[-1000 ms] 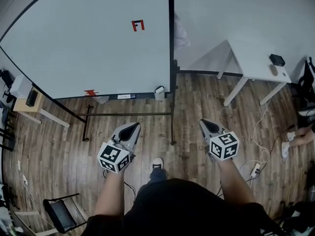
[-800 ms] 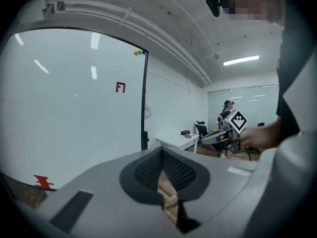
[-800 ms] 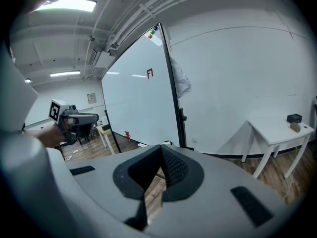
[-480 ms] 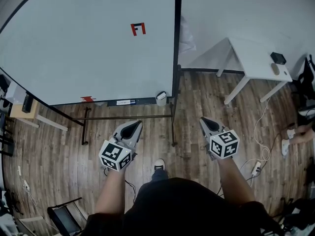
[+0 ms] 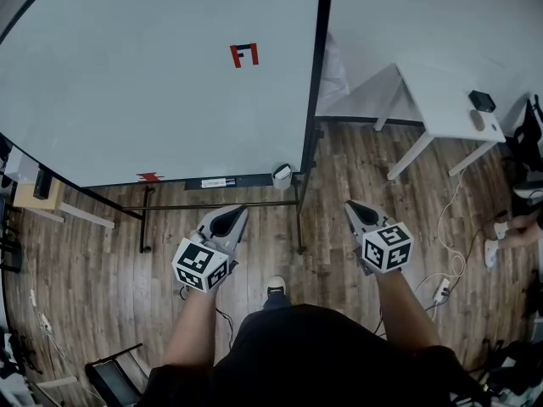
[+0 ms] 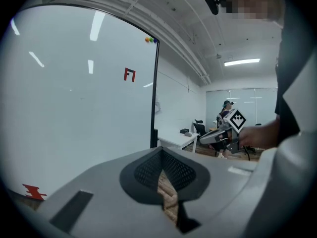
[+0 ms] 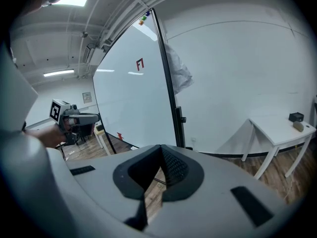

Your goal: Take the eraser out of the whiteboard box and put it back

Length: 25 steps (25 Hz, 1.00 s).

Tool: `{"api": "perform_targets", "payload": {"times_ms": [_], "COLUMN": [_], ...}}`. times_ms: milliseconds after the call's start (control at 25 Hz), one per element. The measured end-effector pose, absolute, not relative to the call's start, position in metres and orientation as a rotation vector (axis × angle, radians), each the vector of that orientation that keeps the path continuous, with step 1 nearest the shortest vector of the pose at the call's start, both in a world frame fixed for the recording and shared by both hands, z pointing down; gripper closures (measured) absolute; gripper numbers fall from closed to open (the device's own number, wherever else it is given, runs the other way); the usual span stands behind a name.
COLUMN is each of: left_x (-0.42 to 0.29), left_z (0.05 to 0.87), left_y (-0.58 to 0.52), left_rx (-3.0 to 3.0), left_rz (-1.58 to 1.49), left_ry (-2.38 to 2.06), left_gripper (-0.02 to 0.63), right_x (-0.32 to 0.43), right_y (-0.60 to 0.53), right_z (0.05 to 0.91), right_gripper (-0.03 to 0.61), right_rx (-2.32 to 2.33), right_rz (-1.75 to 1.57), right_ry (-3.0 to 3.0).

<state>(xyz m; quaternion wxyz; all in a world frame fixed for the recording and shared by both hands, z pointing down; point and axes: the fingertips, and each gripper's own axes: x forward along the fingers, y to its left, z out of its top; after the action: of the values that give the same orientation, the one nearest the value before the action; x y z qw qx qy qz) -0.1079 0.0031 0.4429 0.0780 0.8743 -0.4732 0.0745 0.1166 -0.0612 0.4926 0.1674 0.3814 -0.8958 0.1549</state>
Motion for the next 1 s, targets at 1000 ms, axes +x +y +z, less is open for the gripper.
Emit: {"api": "perform_targets", "payload": {"times_ms": [1000], "left_x": [-0.161], "left_z": [0.447], "left_y": [-0.051], "left_rx": [2.649], "left_rz": [0.187], "left_ry": [-1.322], "left_gripper": [0.603], "right_x": [0.057], "right_y": [-0.100], "right_z": [0.482], "right_gripper": [0.583], "right_rx": [1.126], "right_rz": [0.436], "right_ry": [-2.518]}}
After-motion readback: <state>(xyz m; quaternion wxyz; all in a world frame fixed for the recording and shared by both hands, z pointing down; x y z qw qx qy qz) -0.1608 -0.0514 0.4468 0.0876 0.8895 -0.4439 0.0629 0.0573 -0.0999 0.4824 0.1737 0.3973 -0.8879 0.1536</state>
